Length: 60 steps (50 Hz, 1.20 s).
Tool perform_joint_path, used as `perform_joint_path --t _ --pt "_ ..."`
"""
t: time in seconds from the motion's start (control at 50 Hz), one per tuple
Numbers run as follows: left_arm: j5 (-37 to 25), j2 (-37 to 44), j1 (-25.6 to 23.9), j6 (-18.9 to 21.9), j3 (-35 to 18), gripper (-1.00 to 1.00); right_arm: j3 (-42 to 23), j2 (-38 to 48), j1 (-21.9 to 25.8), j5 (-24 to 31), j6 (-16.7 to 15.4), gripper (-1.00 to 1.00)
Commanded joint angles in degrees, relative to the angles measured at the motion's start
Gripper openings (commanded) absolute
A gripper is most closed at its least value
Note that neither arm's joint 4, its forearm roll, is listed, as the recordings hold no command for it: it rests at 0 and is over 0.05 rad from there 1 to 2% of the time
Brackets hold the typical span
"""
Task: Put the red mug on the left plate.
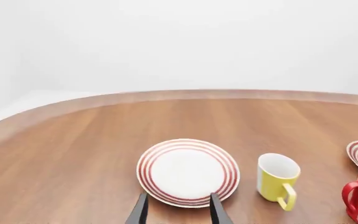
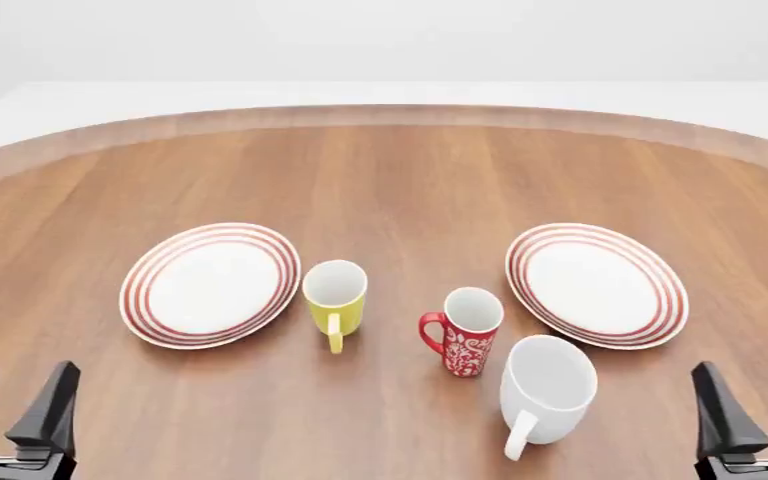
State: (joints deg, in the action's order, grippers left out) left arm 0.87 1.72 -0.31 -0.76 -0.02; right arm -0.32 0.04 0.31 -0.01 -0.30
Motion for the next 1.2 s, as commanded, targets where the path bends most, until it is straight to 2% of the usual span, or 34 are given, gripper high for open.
perform_joint_path --t 0.02,0.12,0.16,0.42,0.6,0.68,0.76,0.78,0.82,0.86,0.88,1.0,1.08,1.12,1.2 --pt "1.19 2.84 -1.29 -1.95 -0.08 1.0 -1.6 0.02 0.53 0.73 -0.59 1.0" --pt "0.02 1.69 -1.32 -1.99 -0.12 1.0 -0.99 -0.02 0.64 -0.14 -1.1 1.0" --pt "0.07 1.37 -0.16 -1.53 -0.1 1.0 -1.01 -0.02 0.91 -0.22 -1.37 1.0" --pt "-1.81 -1.19 -1.04 1.71 -0.37 1.0 -2.49 -0.01 1.31 0.89 -2.21 1.0" --pt "-1.52 -0.64 -5.76 7.01 -0.91 1.0 -1.4 -0.02 1.57 -0.53 -2.67 1.0" --pt "0.04 2.16 -9.12 9.85 -1.8 1.0 -1.33 -0.02 1.79 -0.55 -2.79 1.0" --pt "2.93 6.31 -10.49 10.86 -3.04 1.0 -1.1 -0.03 1.95 -0.75 -2.89 1.0" --pt "4.19 8.86 -11.34 10.87 -4.26 1.0 -1.61 -0.01 1.47 -0.04 -2.42 1.0" --pt "9.24 15.39 -11.96 14.47 -3.82 1.0 -1.98 -0.01 0.48 0.5 -1.82 1.0" --pt "9.91 17.05 -12.25 12.17 -4.99 1.0 -2.27 -0.02 0.71 0.59 -1.93 1.0" --pt "11.5 20.64 -12.76 11.03 -5.46 1.0 -2.26 -0.02 0.81 0.56 -2.04 1.0" --pt "12.37 24.58 -13.79 11.2 -9.31 1.0 -2.0 -0.02 0.85 0.22 -2.31 1.0" --pt "14.21 29.02 -16.58 14.23 -11.51 1.0 -1.64 -0.01 0.37 0.39 -1.68 1.0" --pt "13.44 30.2 -17.73 13.43 -13.01 1.0 -1.18 -0.02 0.7 -0.16 -2.04 1.0" --pt "13.86 32.67 -18.61 14.61 -14.91 1.0 -1.15 -0.02 0.89 -0.08 -2.25 1.0"
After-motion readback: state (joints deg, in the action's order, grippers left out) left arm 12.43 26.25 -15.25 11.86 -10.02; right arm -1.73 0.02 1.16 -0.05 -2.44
